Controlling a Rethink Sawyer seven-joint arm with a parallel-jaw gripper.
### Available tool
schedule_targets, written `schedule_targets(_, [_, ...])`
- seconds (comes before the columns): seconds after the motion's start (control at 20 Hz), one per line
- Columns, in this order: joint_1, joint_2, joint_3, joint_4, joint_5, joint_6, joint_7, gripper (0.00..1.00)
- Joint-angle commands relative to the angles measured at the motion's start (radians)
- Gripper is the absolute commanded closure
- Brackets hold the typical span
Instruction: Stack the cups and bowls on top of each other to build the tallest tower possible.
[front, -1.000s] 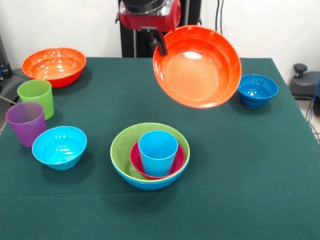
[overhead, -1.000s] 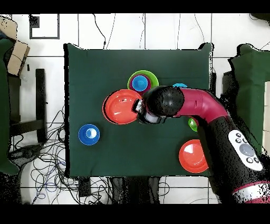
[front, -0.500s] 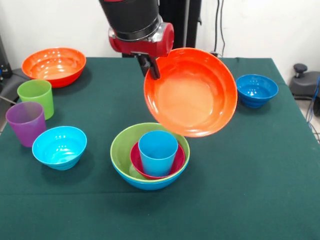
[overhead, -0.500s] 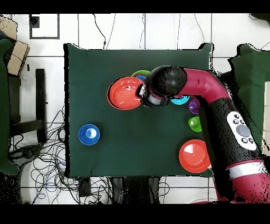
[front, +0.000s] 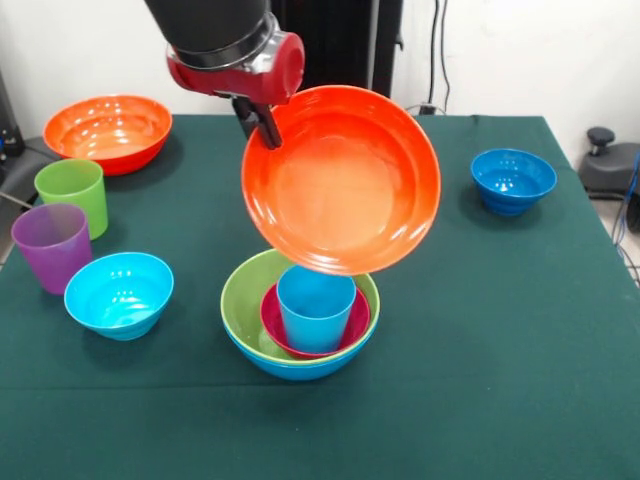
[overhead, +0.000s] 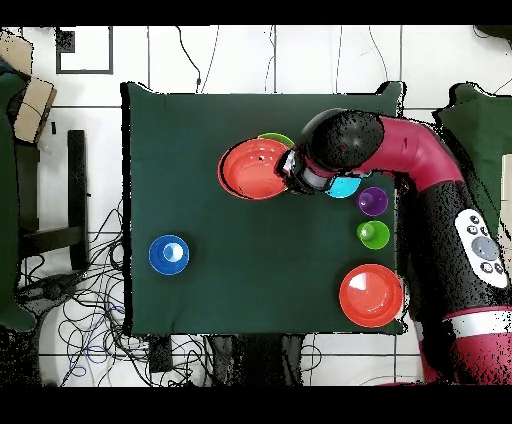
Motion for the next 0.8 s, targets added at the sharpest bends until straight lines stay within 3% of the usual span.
schedule_targets(0.05, [-0.006, 0.010, 0.012, -0.007, -0.007, 0.003, -0.165, 1.00])
schedule_targets(0.45, [-0.019, 0.014, 0.013, 0.051, -0.022, -0.088, -0.143, 1.00])
schedule_targets(0.8, [-0.009, 0.020, 0.011, 0.038, -0.031, -0.086, -0.141, 1.00])
